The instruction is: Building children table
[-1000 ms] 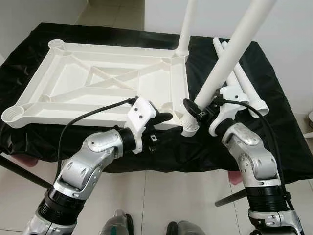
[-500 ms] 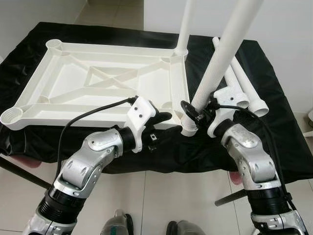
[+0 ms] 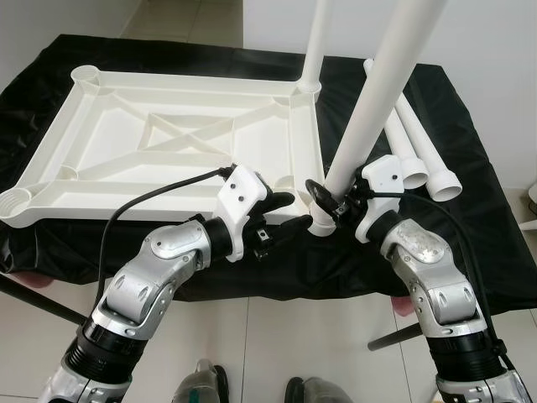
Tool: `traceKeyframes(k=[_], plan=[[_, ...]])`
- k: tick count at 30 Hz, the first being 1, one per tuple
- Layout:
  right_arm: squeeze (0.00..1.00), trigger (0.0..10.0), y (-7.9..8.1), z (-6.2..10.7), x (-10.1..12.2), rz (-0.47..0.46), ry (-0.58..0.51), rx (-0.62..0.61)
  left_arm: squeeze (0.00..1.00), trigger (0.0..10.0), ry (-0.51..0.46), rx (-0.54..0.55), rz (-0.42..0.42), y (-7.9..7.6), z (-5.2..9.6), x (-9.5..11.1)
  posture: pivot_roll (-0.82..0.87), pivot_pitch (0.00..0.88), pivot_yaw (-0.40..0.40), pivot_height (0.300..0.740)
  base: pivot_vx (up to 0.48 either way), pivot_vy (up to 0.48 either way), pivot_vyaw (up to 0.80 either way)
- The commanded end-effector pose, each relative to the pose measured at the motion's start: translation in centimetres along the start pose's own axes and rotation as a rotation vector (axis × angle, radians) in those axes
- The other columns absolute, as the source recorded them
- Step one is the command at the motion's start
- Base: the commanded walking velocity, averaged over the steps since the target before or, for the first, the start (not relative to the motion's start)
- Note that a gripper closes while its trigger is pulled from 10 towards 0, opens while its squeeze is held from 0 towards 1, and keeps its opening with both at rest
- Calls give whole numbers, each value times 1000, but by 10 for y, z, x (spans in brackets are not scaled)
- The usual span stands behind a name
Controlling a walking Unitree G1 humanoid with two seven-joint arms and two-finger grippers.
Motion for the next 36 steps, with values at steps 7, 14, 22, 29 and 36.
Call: traceKeyframes(k=[7,14,22,29,36], plan=[[0,10000,-26,1,-27,-180,89,-163,0,10000,-1,-33,2,-3,1,0,9,147,9,740,0,0,0],[0,10000,-49,0,-27,-339,72,-299,0,10000,1,-33,2,-4,1,0,10,146,9,740,0,0,0],[0,10000,-54,-1,-29,-400,73,-334,0,10000,0,-33,2,-4,1,0,12,148,8,740,0,0,0],[0,10000,-53,-3,-29,-338,103,-338,0,10000,-1,-32,5,-4,1,0,10,148,8,740,0,0,0],[0,10000,-48,-7,-32,-141,159,-325,0,10000,-1,-32,5,-5,1,0,10,146,4,740,0,0,0]])
Point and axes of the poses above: a point about 5 cm out from each wrist's last joint towards the gripper, its own z axis pointing back from the gripper into the wrist, its own x axis along the axis of the wrist's last joint, y = z × x, the point moved 3 cm from there along -z, pointing out of the wrist towards the gripper, and after that the axes turned 15 degrees about -z, right-handed, at the moved point
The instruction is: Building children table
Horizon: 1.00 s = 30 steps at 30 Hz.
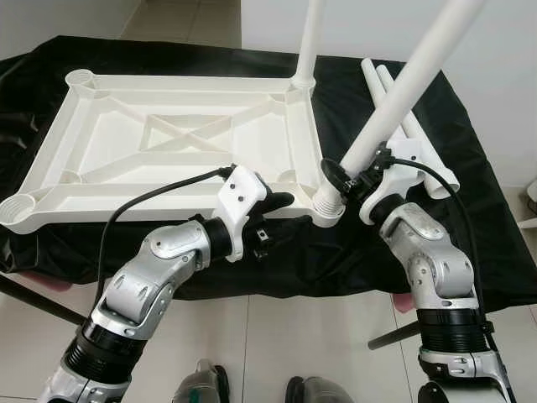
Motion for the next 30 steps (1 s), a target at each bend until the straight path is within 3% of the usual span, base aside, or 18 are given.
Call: traceKeyframes(k=[1,21,24,30], plan=[[0,10000,-18,5,-32,47,135,-101,0,10000,-3,-31,4,-5,1,1,10,146,4,740,0,0,0],[0,10000,-7,7,-42,144,142,-14,0,10000,-4,-32,8,-6,2,0,11,138,3,740,0,0,0],[0,10000,-11,6,-45,58,166,-36,0,10000,-4,-33,8,-6,2,0,11,139,3,740,0,0,0],[0,10000,-18,3,-47,13,183,-67,0,10000,-4,-32,9,-5,2,0,12,141,5,740,0,0,0]])
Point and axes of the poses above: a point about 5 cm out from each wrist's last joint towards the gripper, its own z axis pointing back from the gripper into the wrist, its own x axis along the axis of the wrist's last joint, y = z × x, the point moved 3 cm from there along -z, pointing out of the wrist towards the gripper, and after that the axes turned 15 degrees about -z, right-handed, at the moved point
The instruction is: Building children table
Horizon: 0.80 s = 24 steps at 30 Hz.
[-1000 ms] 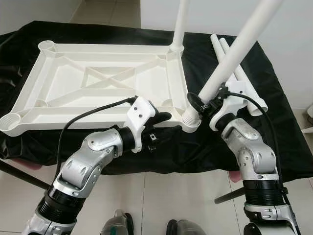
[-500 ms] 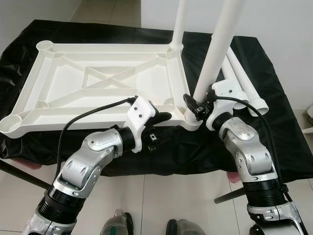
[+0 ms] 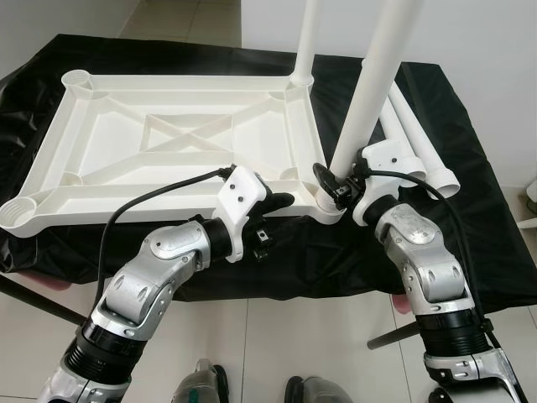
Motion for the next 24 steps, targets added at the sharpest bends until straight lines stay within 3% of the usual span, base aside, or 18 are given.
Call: traceKeyframes(k=[1,3,16,22,24], plan=[[0,10000,-19,6,-46,-100,193,-92,0,10000,-1,-30,2,-5,2,0,12,141,5,740,0,0,0],[0,10000,-27,1,-45,-117,209,-111,0,10000,-1,-28,2,-4,2,0,11,141,5,740,0,0,0],[0,10000,-35,-16,-30,-121,239,-104,0,10000,-1,-26,1,-3,1,1,14,144,1,740,0,0,0],[0,10000,-33,-16,-36,-183,258,-102,0,10000,-1,-23,2,-3,1,1,15,144,0,740,0,0,0],[0,10000,-37,-14,-41,-258,256,-131,0,10000,-1,-20,2,-3,1,0,16,145,-1,740,0,0,0]])
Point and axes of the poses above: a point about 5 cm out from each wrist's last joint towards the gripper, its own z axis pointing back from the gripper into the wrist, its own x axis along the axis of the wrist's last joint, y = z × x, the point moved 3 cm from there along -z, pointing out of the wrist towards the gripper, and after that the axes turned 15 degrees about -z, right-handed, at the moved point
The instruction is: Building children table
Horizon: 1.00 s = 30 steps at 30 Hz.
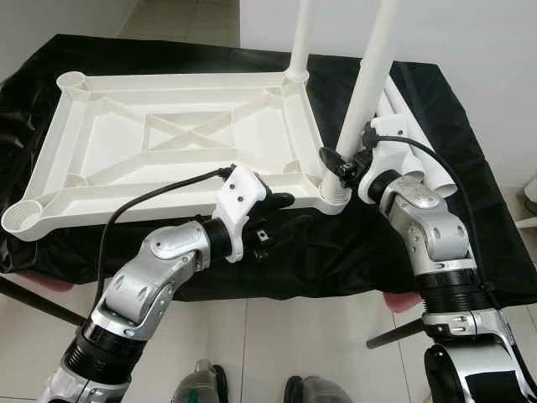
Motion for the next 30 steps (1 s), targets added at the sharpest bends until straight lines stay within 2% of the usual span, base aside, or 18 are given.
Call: traceKeyframes(k=[1,2,3,4,5,13,16,17,20,23,25,30], plan=[[0,10000,-19,6,-50,-119,180,-93,0,10000,1,-20,0,-3,1,0,16,145,-1,740,0,0,0],[0,10000,-22,7,-51,-162,169,-107,0,10000,2,-19,0,-3,1,0,13,146,0,740,0,0,0],[0,10000,-22,7,-51,-162,169,-107,0,10000,2,-19,0,-3,1,0,13,146,0,740,0,0,0],[0,10000,-29,10,-51,-236,154,-141,0,10000,1,-19,1,-3,1,0,9,146,2,740,0,0,0],[0,10000,-32,11,-52,-252,153,-154,0,10000,2,-20,1,-3,1,0,9,146,2,740,0,0,0],[0,10000,-40,14,-55,-252,161,-189,0,10000,-1,-23,0,-3,0,0,6,145,3,740,0,0,0],[0,10000,-36,10,-53,-170,165,-176,0,10000,-3,-21,1,-3,0,0,5,144,2,740,0,0,0],[0,10000,-36,10,-53,-170,165,-176,0,10000,-3,-21,1,-3,0,0,5,144,2,740,0,0,0],[0,10000,-27,4,-49,-57,160,-139,0,10000,-3,-19,2,-3,0,0,9,142,-3,740,0,0,0],[0,10000,-24,3,-48,-35,160,-130,0,10000,-3,-19,3,-3,0,0,9,142,-3,740,0,0,0],[0,10000,-15,4,-51,18,163,-89,0,10000,-1,-16,2,-3,0,0,9,142,-3,740,0,0,0],[0,10000,-8,12,-63,-6,197,-58,0,10000,0,-9,3,-3,2,0,18,143,-7,740,0,0,0]])
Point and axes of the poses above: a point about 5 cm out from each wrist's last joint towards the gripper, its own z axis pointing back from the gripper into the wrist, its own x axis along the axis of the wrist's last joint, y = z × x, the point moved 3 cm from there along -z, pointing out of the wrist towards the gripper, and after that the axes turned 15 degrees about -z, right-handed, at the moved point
